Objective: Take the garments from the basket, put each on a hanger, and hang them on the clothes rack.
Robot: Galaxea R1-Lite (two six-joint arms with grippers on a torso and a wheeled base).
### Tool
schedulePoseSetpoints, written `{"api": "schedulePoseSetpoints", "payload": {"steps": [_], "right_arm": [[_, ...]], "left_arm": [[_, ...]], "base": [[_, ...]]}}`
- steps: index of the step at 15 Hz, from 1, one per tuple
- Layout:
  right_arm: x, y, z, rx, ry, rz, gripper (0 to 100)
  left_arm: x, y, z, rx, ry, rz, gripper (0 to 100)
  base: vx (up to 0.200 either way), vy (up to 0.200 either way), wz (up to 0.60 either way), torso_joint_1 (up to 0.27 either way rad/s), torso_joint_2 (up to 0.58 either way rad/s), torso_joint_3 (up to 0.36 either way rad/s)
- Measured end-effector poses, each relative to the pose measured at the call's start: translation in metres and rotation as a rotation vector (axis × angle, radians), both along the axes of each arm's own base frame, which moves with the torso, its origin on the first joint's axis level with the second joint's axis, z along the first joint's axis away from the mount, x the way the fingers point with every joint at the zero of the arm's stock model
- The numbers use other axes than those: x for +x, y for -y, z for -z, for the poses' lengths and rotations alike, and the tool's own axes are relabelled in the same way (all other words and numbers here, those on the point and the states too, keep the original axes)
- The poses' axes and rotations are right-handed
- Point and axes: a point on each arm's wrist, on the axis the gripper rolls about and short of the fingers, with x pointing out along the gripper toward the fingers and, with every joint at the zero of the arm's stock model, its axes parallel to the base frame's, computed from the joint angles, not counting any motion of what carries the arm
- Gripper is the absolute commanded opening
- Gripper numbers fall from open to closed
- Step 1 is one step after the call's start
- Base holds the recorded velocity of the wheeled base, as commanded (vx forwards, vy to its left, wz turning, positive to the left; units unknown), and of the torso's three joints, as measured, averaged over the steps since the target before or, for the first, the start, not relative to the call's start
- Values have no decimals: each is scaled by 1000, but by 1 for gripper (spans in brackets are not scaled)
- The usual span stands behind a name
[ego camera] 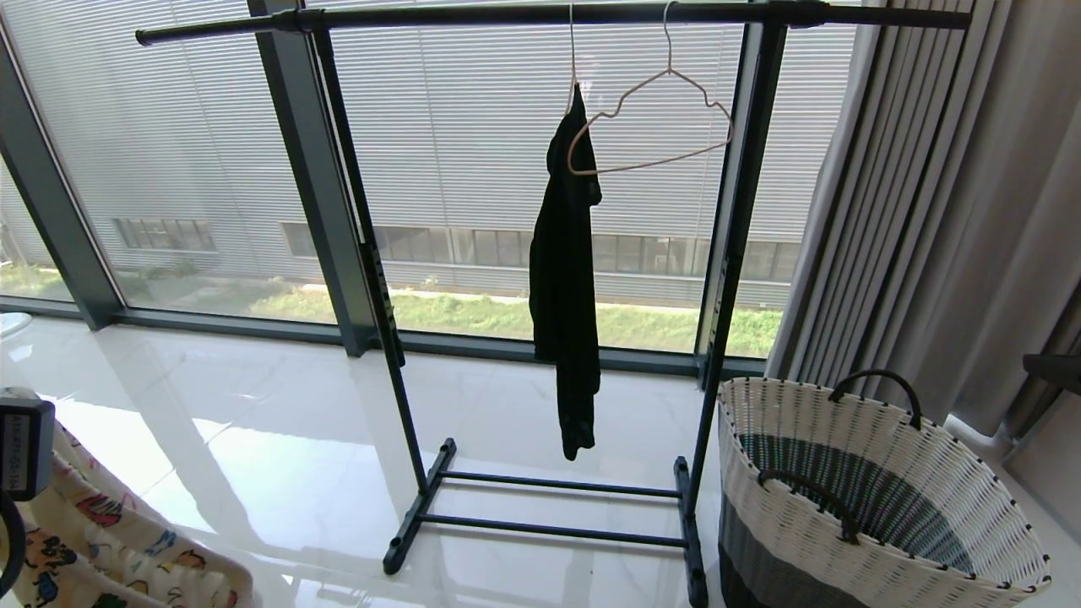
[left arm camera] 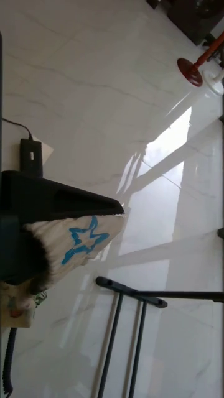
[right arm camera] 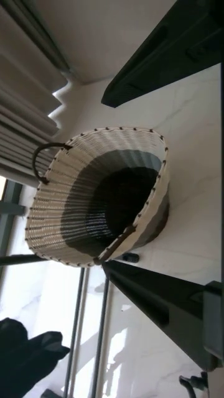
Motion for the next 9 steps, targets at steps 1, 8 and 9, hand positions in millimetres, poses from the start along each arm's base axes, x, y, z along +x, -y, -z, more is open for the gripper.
{"api": "schedulePoseSetpoints", "payload": {"steps": [1, 8, 9], "right_arm": [[1, 0, 2, 0, 1, 0, 100], [0, 0, 5, 1, -1, 0, 100], [0, 0, 5, 2, -2, 0, 100]], "left_arm": [[-2, -1, 1, -1, 3, -5, 0], [-7, -3, 3, -3, 8, -9, 0], [-7, -2, 3, -4, 8, -8, 0]], "base": [[0, 0, 0, 80, -305, -217], [0, 0, 0, 141, -422, -290], [0, 0, 0, 188, -471, -286]]}}
